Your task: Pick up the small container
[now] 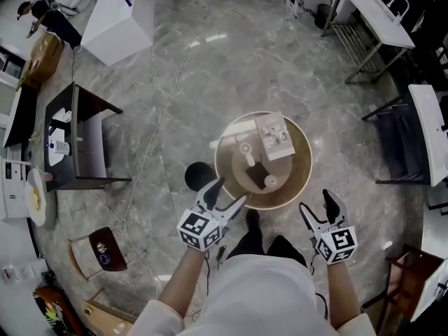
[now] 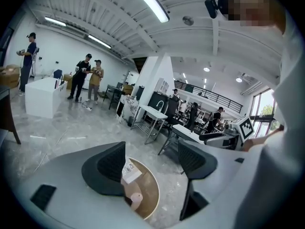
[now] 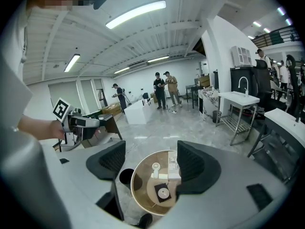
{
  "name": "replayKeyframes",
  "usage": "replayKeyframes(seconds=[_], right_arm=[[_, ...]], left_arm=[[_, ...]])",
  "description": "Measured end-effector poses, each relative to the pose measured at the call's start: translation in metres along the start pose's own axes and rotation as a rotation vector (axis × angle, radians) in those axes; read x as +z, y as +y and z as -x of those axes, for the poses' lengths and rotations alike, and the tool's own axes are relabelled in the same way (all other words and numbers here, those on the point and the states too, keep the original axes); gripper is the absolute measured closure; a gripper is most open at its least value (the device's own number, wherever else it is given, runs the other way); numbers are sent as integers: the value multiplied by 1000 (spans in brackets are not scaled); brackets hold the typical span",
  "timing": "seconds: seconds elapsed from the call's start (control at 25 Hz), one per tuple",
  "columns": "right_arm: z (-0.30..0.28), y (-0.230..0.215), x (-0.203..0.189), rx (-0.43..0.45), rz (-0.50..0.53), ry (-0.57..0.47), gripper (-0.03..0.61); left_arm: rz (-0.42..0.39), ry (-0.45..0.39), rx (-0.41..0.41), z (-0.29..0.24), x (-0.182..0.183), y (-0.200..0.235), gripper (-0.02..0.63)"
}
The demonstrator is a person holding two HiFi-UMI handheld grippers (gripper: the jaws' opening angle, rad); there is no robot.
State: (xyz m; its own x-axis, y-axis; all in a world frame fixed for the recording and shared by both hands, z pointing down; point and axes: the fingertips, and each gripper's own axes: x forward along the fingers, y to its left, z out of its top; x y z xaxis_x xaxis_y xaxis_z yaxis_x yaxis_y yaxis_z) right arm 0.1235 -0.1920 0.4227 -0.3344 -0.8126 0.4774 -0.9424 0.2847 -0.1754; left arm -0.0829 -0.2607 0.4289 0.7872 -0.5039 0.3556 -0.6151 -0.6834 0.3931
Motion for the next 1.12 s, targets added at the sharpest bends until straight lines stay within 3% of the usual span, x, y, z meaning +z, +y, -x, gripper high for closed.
replayKeyframes(seconds=[0.48,1.12], right_arm=[[-22,-24,-8,41,24,54,232],[-78,-55,-51,268,109,169,239]], left_arm=[[46,48,-3,-31,-26,-7,262],[86,72,107,-80,-70,-10,265]])
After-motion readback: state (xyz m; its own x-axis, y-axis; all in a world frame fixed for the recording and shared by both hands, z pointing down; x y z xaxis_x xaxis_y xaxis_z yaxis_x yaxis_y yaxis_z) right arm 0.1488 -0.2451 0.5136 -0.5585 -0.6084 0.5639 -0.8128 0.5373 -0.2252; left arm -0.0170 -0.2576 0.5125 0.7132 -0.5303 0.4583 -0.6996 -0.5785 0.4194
